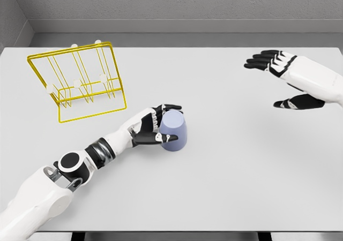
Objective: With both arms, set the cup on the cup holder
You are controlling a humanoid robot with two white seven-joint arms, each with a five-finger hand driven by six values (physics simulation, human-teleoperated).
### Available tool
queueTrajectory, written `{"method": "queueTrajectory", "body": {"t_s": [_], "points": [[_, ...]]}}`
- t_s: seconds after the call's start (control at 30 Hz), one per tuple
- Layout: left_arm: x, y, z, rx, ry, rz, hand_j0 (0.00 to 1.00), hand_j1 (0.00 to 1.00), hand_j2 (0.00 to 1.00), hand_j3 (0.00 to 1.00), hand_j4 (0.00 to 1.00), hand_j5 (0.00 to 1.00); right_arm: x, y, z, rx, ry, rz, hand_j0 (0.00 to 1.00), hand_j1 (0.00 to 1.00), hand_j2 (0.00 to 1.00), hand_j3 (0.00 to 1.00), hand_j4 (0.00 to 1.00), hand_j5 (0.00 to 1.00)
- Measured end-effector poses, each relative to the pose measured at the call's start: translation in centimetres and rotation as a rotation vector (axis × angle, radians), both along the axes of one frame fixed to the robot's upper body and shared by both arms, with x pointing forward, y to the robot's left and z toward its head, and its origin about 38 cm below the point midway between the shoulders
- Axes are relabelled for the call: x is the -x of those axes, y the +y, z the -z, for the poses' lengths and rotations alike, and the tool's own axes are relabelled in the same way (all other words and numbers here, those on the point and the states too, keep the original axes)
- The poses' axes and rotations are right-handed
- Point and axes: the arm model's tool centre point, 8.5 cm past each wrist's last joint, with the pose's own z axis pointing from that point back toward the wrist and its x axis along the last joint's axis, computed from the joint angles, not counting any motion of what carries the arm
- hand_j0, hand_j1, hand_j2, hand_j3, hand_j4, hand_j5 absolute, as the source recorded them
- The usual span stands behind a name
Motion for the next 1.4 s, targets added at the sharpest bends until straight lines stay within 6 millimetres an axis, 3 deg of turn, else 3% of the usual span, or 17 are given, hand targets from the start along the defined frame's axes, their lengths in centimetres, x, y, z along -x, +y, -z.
{"method": "queueTrajectory", "body": {"t_s": [0.33,0.83,1.4], "points": [[-0.1,0.1,-0.3,-0.016,-0.029,0.002,0.65,0.65,0.65,0.65,0.65,0.65,0.0,-0.4,-0.1,-0.006,-0.003,0.012,1.00,1.00,1.00,1.00,1.00,1.00],[-0.6,1.0,-4.7,0.034,-0.131,-0.020,0.65,0.65,0.65,0.65,0.65,0.65,-0.2,-0.6,0.1,-0.014,0.001,0.022,1.00,1.00,1.00,1.00,1.00,1.00],[-1.1,5.2,-8.8,0.042,-0.224,-0.082,0.65,0.65,0.65,0.65,0.65,0.65,-0.2,-0.4,0.1,-0.023,-0.001,0.018,1.00,1.00,1.00,1.00,1.00,1.00]]}}
